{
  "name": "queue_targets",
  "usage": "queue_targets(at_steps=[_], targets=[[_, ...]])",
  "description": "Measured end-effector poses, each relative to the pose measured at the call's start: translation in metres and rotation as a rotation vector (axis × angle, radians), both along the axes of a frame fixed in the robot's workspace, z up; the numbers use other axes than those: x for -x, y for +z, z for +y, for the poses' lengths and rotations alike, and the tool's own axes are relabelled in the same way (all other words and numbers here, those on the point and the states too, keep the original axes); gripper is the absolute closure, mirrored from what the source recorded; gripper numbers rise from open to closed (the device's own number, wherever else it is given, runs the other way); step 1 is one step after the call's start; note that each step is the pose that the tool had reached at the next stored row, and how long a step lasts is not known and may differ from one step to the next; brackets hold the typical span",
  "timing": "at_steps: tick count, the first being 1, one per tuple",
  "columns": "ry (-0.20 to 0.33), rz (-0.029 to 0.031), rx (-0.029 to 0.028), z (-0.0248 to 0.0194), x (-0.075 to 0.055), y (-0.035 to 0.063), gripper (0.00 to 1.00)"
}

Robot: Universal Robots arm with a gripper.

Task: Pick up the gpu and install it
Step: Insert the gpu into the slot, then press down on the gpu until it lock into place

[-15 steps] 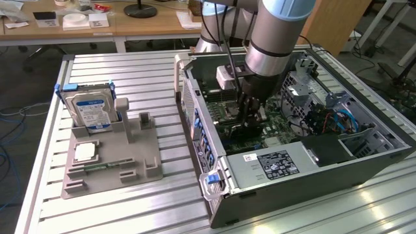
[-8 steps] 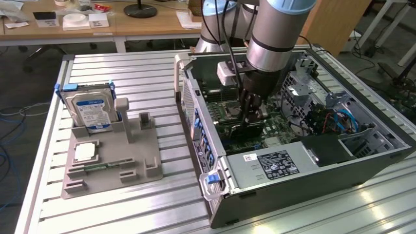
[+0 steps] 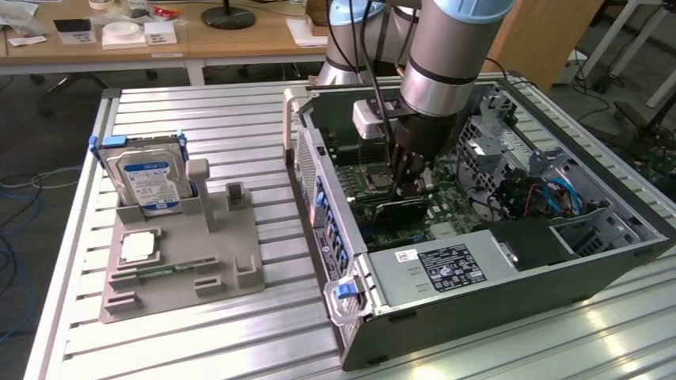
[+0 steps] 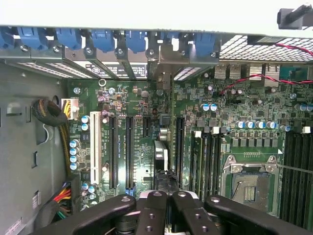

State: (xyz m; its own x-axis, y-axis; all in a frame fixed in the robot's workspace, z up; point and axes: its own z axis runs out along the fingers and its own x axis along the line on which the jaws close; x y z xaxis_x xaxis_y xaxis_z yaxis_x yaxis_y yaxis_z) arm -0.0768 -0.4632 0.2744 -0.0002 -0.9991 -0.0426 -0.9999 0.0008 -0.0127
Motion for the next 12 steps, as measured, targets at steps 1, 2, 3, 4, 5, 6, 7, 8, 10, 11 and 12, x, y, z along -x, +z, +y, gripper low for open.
queue_targets(at_steps=[1,2,3,4,5,6,7,8,10,11,12], targets=[[0.000,0.0000,0.0000,0.0000,0.0000,0.0000,0.89],[0.000,-0.0001,0.0000,0.0000,0.0000,0.0000,0.89],[0.000,-0.0001,0.0001,0.0000,0.0000,0.0000,0.89],[0.000,-0.0002,0.0000,0.0000,0.0000,0.0000,0.89],[0.000,-0.0002,0.0000,0.0000,0.0000,0.0000,0.89],[0.000,-0.0002,0.0000,0.0000,0.0000,0.0000,0.89],[0.000,-0.0002,0.0000,0.0000,0.0000,0.0000,0.89],[0.000,-0.0002,0.0000,0.0000,0.0000,0.0000,0.89],[0.000,-0.0002,0.0000,0.0000,0.0000,0.0000,0.89],[0.000,-0.0002,0.0000,0.0000,0.0000,0.0000,0.89],[0.000,-0.0002,0.0000,0.0000,0.0000,0.0000,0.89]])
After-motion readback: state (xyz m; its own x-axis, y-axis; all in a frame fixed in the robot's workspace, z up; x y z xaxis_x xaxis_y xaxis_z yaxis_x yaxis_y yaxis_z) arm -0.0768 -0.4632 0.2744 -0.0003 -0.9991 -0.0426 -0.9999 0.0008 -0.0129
